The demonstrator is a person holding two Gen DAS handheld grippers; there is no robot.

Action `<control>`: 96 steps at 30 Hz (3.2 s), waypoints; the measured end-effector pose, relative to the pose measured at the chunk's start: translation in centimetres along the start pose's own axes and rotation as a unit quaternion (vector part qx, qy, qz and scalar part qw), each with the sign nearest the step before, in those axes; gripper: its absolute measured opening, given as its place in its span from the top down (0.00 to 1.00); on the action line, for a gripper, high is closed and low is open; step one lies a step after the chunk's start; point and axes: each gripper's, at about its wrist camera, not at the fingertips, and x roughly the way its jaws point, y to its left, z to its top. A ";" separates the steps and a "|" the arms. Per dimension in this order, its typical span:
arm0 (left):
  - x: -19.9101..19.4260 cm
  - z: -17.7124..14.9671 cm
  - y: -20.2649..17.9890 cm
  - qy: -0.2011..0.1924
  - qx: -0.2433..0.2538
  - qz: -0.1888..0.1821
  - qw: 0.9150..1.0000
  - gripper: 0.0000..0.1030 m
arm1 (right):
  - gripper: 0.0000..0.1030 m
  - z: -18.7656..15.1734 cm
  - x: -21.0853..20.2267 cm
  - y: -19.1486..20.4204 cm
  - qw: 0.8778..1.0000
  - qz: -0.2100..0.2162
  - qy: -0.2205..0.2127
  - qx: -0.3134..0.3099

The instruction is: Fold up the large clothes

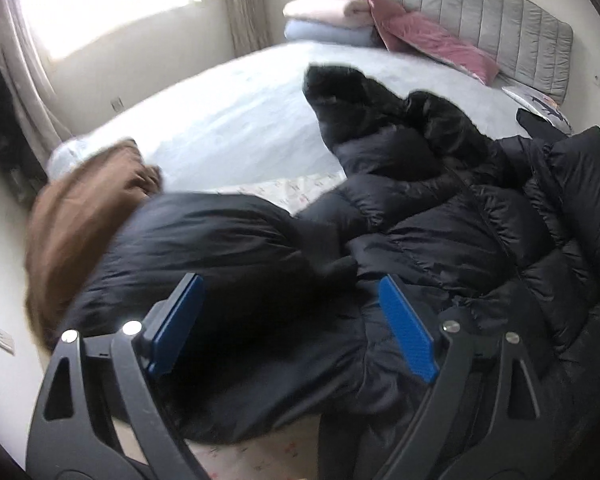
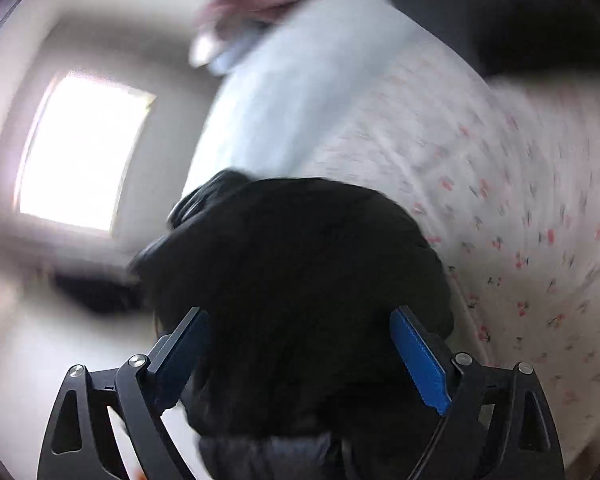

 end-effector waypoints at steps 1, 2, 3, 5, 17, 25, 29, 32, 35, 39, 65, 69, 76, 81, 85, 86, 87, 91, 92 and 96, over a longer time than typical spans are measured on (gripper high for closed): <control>0.9 0.2 0.1 0.010 0.002 -0.001 1.000 0.13 | 0.10 0.7 1.8 -1.8 0.999 -0.002 0.007 0.041; 2.1 0.3 0.0 0.022 0.007 0.004 1.000 0.13 | 0.10 0.9 2.6 -2.7 0.998 -0.003 0.012 0.058; 3.5 0.4 -0.4 0.038 0.017 0.010 0.999 0.13 | 0.10 1.0 4.2 -3.5 0.997 -0.004 0.021 0.075; 6.3 0.1 -0.9 0.078 0.031 0.020 0.996 0.13 | 0.10 0.9 6.6 -3.5 0.996 -0.001 0.031 0.079; 8.6 -0.2 0.4 0.101 -0.070 0.041 0.992 0.87 | 0.92 -0.1 4.5 11.0 0.956 -0.173 -0.079 -0.225; -1.4 6.9 8.6 -0.056 -0.150 0.102 0.982 0.94 | 0.93 5.5 -10.8 15.1 0.801 -0.401 -0.339 -0.286; -3.8 9.2 11.6 -0.091 -0.171 0.129 0.972 0.94 | 0.94 9.1 -14.9 13.1 0.748 -0.481 -0.381 -0.252; -4.5 10.0 12.4 -0.103 -0.183 0.127 0.969 0.94 | 0.94 11.1 -17.0 11.3 0.712 -0.535 -0.395 -0.227; -4.3 9.4 13.3 -0.113 -0.199 0.140 0.963 0.94 | 0.94 12.7 -18.5 8.6 0.701 -0.568 -0.387 -0.187; -2.7 5.7 17.4 -0.060 -0.244 0.238 0.938 0.94 | 0.93 11.3 -19.4 3.0 0.712 -0.586 -0.354 -0.155; 1.8 5.7 -12.5 0.007 -0.029 -0.025 0.999 0.21 | 0.21 -1.8 -0.5 11.7 0.888 -0.310 -0.171 -0.293; 3.2 -0.5 -16.9 0.027 0.051 -0.074 0.996 0.21 | 0.20 -9.5 5.9 11.0 0.886 -0.266 -0.099 -0.368; 1.1 -7.9 -8.2 0.005 -0.008 -0.089 0.996 0.15 | 0.16 -12.3 4.2 1.1 0.895 -0.248 -0.113 -0.352; -0.8 -11.2 -3.5 0.012 -0.008 -0.041 0.999 0.13 | 0.13 -11.9 -1.2 -3.0 0.912 -0.248 -0.159 -0.284; -5.3 -12.7 -3.5 0.008 0.000 -0.022 1.000 0.13 | 0.13 -14.5 -4.3 -2.0 0.894 -0.295 -0.167 -0.292; -6.0 -12.6 -3.8 0.001 0.007 -0.024 1.000 0.13 | 0.13 -15.3 -4.8 -1.2 0.892 -0.293 -0.167 -0.301; -7.8 -12.7 -5.1 -0.008 0.017 -0.035 0.999 0.13 | 0.13 -16.6 -5.7 0.0 0.891 -0.280 -0.167 -0.315; -11.5 -13.8 -10.9 -0.006 0.055 -0.093 0.994 0.13 | 0.13 -23.6 -5.7 4.6 0.893 -0.228 -0.129 -0.365; -12.0 -14.4 -12.5 -0.001 0.068 -0.107 0.992 0.13 | 0.12 -25.4 -5.0 5.4 0.894 -0.218 -0.107 -0.377; -12.3 -18.4 -17.4 0.051 0.128 -0.110 0.984 0.13 | 0.12 -31.3 -1.6 6.0 0.887 -0.212 -0.024 -0.410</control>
